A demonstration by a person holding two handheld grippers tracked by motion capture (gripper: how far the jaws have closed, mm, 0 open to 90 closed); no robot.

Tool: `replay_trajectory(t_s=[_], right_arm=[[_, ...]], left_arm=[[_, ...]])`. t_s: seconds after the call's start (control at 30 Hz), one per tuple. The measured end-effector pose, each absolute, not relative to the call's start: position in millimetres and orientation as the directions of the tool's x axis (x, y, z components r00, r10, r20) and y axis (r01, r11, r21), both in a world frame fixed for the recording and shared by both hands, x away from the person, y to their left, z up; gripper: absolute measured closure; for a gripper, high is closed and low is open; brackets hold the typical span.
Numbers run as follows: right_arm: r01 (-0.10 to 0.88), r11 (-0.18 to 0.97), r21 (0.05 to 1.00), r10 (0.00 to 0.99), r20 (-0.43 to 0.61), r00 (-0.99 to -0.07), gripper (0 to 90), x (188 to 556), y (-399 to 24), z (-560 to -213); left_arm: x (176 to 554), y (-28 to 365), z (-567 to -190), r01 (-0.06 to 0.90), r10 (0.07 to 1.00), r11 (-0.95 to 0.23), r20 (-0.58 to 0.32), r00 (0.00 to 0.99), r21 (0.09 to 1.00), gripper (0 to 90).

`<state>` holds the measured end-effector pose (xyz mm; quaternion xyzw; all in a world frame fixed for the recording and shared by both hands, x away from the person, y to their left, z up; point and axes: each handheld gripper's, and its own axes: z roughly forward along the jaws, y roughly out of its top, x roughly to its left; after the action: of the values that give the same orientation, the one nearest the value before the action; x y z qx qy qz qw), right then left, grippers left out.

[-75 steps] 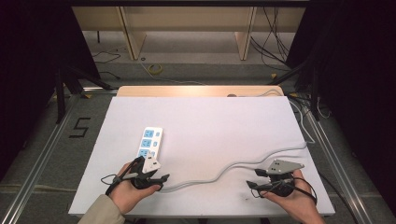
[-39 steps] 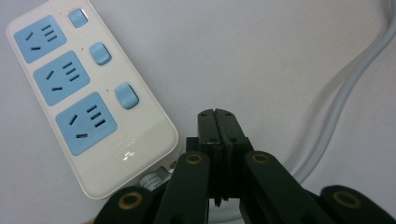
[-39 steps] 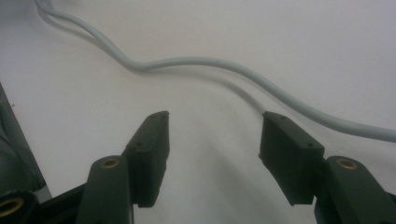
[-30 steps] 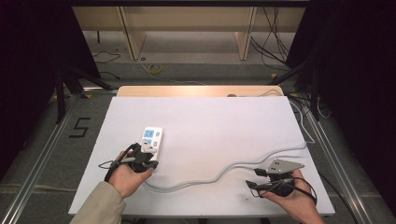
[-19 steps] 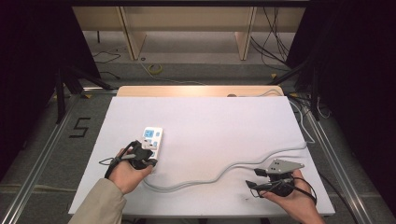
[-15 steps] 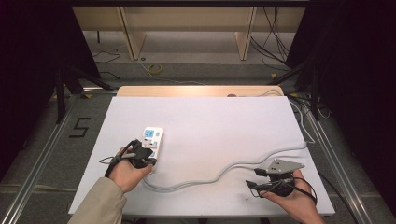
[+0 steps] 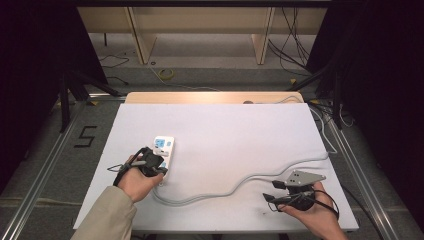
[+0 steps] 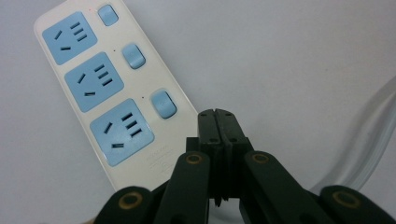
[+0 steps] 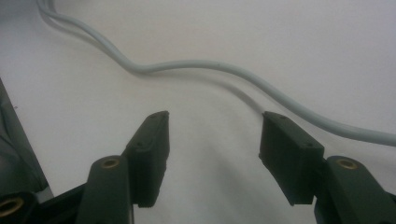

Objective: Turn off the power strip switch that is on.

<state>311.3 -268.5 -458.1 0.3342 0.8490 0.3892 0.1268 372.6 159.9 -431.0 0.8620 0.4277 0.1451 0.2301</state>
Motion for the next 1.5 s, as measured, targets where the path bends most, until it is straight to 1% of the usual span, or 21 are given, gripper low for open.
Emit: replay_trajectory(t_s=[0.47, 1.5], right_arm=[[0.466, 0.474, 0.747, 0.666, 0.041, -0.744, 43.3, 312, -269, -458], [0.464, 0.476, 0.748, 0.663, 0.042, -0.747, 43.3, 311, -268, -458]], left_arm=[[383, 158, -426, 0.675, 0.803, -0.54, 0.068, 0.592, 0.504, 89.9], [405, 159, -420, 0.701, 0.811, -0.539, 0.064, 0.582, 0.467, 89.9]])
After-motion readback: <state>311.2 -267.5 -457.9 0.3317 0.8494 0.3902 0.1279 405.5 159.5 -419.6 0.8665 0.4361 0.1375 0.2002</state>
